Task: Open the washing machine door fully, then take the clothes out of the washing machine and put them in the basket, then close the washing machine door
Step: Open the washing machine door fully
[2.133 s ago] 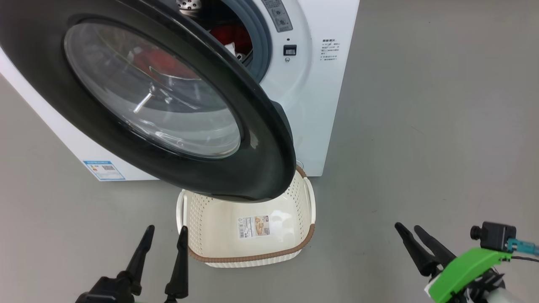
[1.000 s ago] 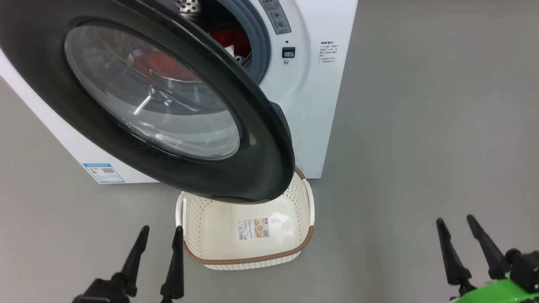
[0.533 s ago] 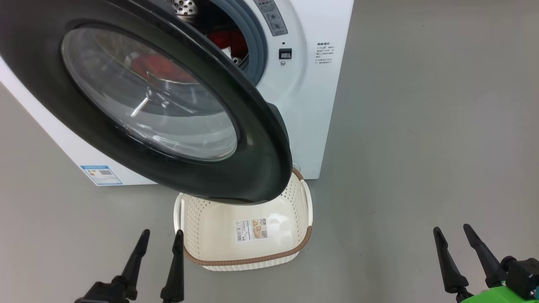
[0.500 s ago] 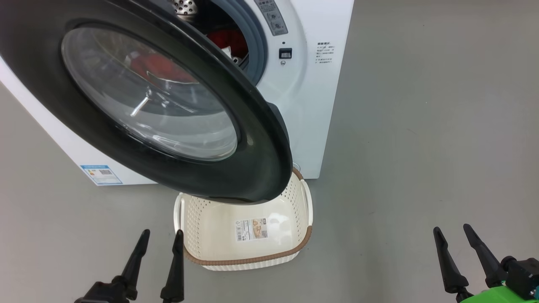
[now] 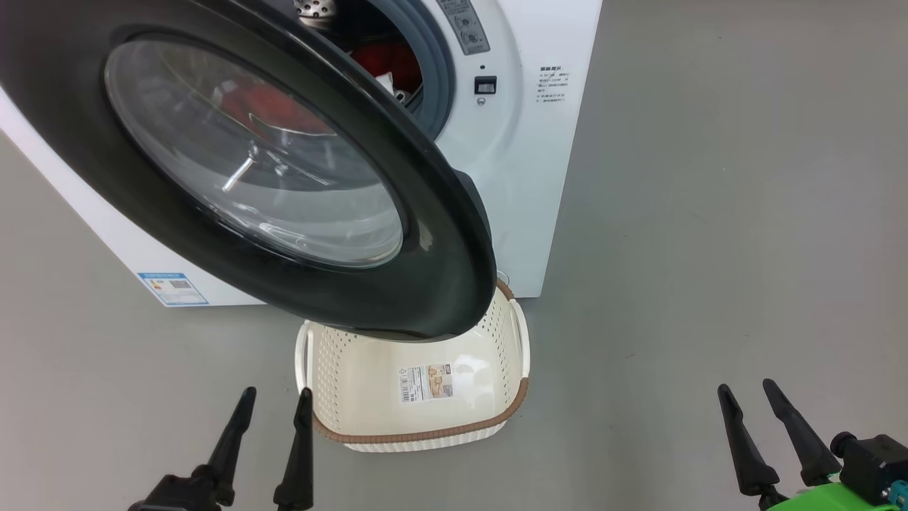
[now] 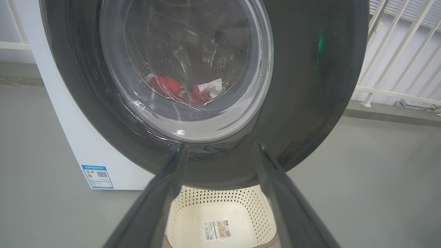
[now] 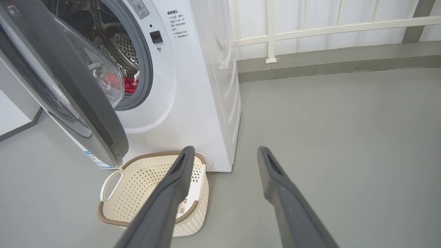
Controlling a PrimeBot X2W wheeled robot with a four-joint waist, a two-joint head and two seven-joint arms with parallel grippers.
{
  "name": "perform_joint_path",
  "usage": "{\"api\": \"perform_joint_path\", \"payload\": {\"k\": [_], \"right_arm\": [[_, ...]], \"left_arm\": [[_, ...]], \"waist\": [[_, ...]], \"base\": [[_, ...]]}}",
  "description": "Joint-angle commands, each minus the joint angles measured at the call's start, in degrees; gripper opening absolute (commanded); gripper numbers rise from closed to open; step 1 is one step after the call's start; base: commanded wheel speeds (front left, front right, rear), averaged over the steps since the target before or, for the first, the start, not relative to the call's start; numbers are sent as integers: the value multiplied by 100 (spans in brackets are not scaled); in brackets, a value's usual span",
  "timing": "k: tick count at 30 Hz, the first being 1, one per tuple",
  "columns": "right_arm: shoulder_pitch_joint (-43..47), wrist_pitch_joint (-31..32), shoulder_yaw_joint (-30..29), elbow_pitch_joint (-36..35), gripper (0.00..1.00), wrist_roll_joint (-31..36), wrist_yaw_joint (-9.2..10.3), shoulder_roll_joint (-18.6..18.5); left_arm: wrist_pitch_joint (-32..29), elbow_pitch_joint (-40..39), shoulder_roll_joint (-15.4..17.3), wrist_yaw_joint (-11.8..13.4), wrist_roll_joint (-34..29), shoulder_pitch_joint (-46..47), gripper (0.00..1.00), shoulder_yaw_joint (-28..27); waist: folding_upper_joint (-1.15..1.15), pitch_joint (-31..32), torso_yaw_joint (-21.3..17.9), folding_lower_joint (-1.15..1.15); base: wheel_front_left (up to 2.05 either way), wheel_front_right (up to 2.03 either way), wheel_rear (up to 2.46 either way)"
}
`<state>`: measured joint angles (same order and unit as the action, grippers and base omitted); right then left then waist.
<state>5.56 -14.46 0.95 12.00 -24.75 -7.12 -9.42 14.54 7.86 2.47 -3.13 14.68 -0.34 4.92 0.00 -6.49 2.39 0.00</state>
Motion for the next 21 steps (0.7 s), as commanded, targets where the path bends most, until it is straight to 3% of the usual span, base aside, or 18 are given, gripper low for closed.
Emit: {"api": "perform_joint_path", "payload": {"k": [1,2,9,21], "right_arm": [[-244,-53,165,-139,10,-85,-36,-166],[-275,-53,184,-145,0,-132,-36,-167],[-553,-53,478,-200,0,-361,-36,-252],[-1913,-53,958,-203,0,-1271,-36,-268]], "left_arm": [[46,-140,41,-19,-7,91,100,-158],[46,-138,41,-18,-5,92,100,-149],[46,-142,41,4,16,86,100,-110],[46,-203,41,37,108,205,100,14]], "waist": [[0,-1,16,0],[0,-1,24,0],[0,0,79,0],[0,-184,309,0]], "base": [[0,0,0],[0,0,0],[0,0,0],[0,0,0]]}}
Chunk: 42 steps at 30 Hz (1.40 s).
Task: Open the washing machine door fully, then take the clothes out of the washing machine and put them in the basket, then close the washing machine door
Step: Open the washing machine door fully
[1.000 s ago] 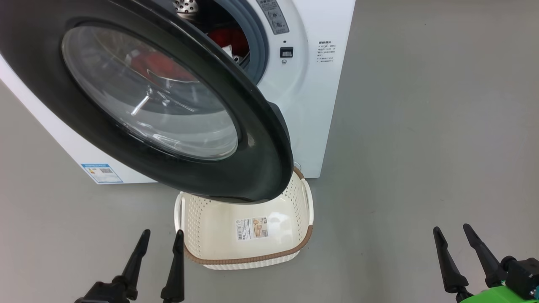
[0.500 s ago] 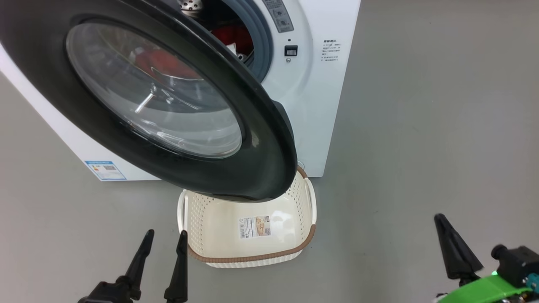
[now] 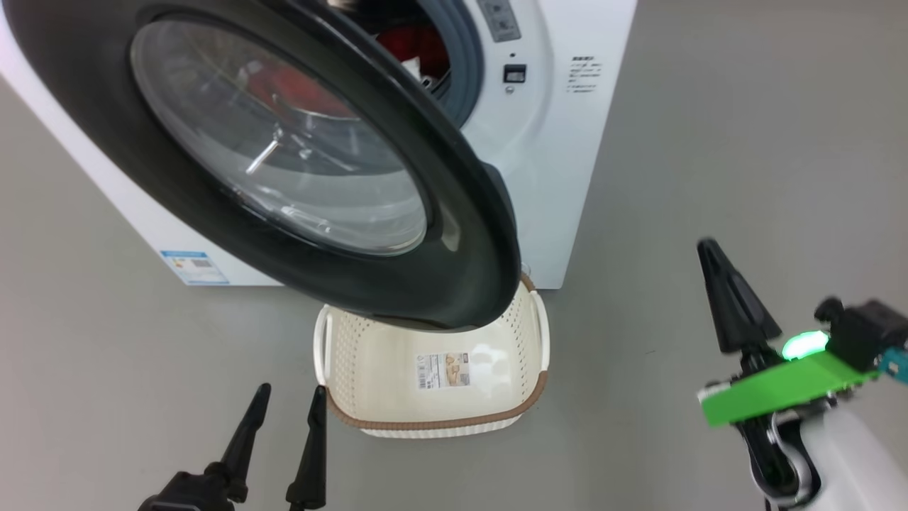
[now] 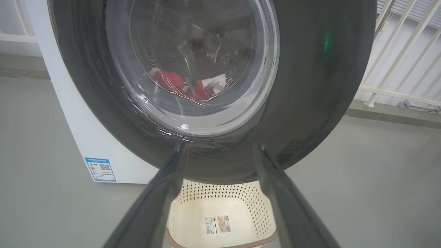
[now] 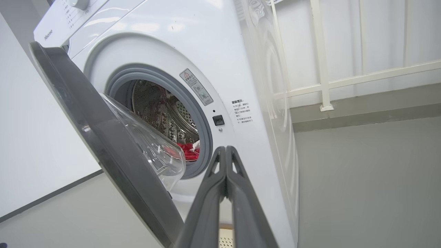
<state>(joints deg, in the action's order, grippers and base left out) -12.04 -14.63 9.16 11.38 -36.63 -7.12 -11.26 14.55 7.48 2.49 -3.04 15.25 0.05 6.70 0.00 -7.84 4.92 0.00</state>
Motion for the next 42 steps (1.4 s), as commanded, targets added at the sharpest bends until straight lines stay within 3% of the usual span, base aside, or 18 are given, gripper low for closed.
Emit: {"api": "perform_joint_path", "payload": {"k": [1,13,28,35,42], "right_arm": [[-251,-37,166,-140,0,-174,-36,-80],[-1405,-37,1203,15,0,-1712,-36,-506],[-2597,91,3189,116,0,-4243,-36,-1432],[-2827,485,3375,-24,0,-5112,-36,-1576],[-2810,1308,3177,-40,0,-5849,-36,-1570]], "left_arm": [[45,-166,39,34,62,180,100,-153],[45,-182,39,78,199,363,100,27],[45,-180,39,132,355,552,100,274],[45,-169,39,149,398,607,100,338],[45,-160,39,154,417,614,100,367]], "waist": [[0,-73,86,0],[0,-354,427,0],[0,-693,793,0],[0,-769,879,0],[0,-768,942,0]], "base": [[0,0,0],[0,0,0],[0,0,0],[0,0,0],[0,0,0]]}}
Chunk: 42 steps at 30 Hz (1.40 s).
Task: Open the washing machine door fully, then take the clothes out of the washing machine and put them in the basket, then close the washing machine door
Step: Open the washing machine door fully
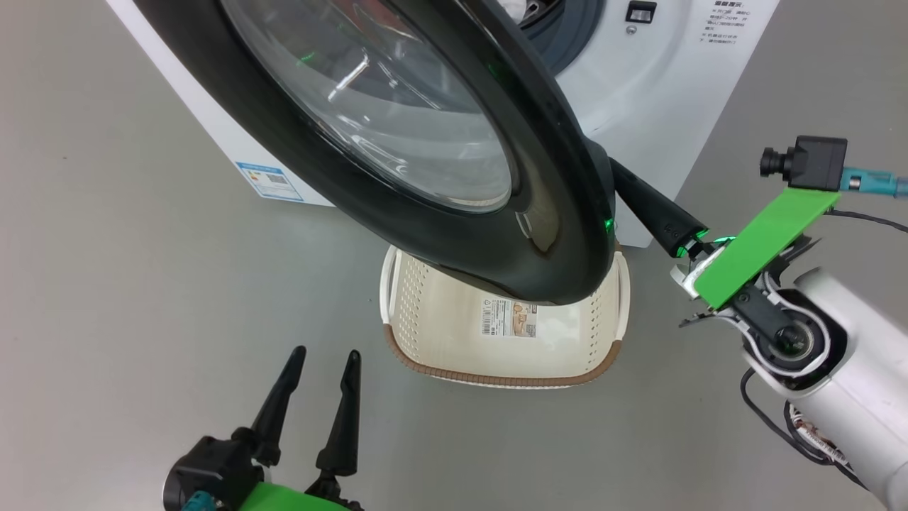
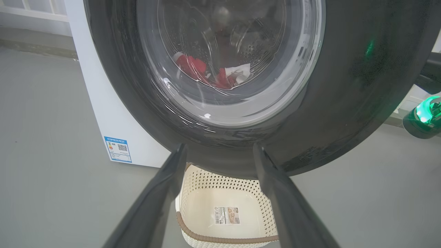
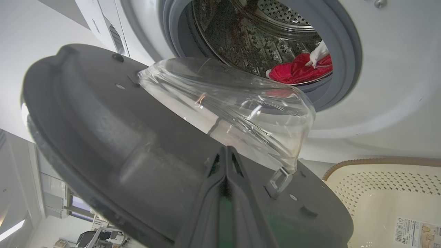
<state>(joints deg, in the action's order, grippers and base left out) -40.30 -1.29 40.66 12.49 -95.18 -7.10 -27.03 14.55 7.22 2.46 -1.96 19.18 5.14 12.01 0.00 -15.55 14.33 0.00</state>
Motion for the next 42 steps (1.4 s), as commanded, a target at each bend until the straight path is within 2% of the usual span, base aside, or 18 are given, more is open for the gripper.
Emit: {"api": "perform_joint_path", "payload": {"k": [1,10,17,42], "right_arm": [[34,100,-21,-151,0,-76,-39,34],[356,1377,-368,-145,0,-434,-39,240],[654,2009,-675,-87,0,-303,-39,480],[1231,2670,-952,1,0,245,-39,1290]], "left_arm": [[45,-132,42,48,26,102,100,-162],[45,-105,42,66,26,34,100,-149],[45,-105,42,94,27,-76,100,-133],[45,-50,42,135,-9,-433,100,-111]], "waist": [[0,6,9,0],[0,153,91,0],[0,323,207,0],[0,836,976,0]], "base": [[0,0,0],[0,0,0],[0,0,0],[0,0,0]]}}
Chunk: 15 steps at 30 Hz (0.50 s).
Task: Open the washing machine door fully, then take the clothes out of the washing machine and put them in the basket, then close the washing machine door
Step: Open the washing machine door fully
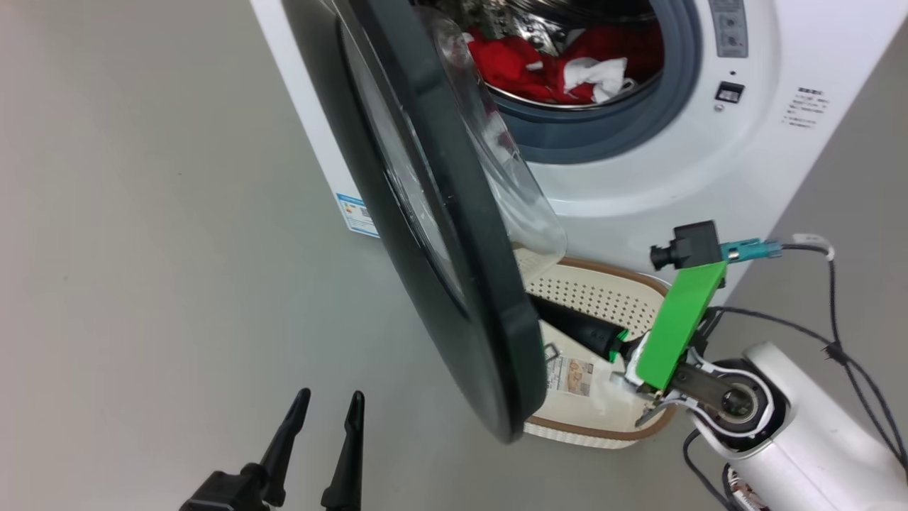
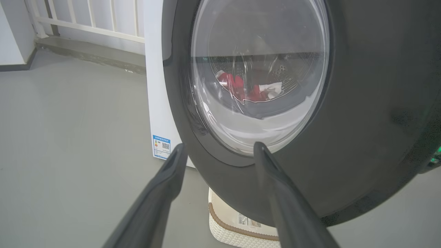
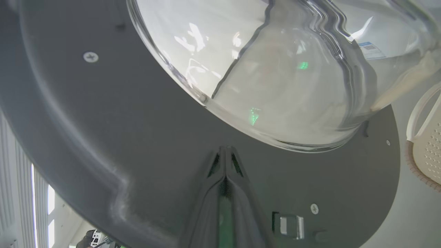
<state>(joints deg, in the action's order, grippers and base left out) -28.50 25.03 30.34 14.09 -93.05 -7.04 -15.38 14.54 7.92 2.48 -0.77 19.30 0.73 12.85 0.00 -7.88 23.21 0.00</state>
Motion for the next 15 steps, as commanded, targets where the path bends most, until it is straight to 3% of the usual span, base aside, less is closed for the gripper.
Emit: {"api": "perform_joint_path", "payload": {"k": [1,15], "right_arm": [[69,62,85,-160,0,40,-45,155],[162,228,102,-141,0,170,-45,578]], "left_arm": [[46,-121,40,19,-22,-2,100,-193],[46,-136,40,47,-57,-79,100,-240]], "waist": [[0,85,119,0],[0,199,471,0]], "base": [[0,0,0],[0,0,0]]}}
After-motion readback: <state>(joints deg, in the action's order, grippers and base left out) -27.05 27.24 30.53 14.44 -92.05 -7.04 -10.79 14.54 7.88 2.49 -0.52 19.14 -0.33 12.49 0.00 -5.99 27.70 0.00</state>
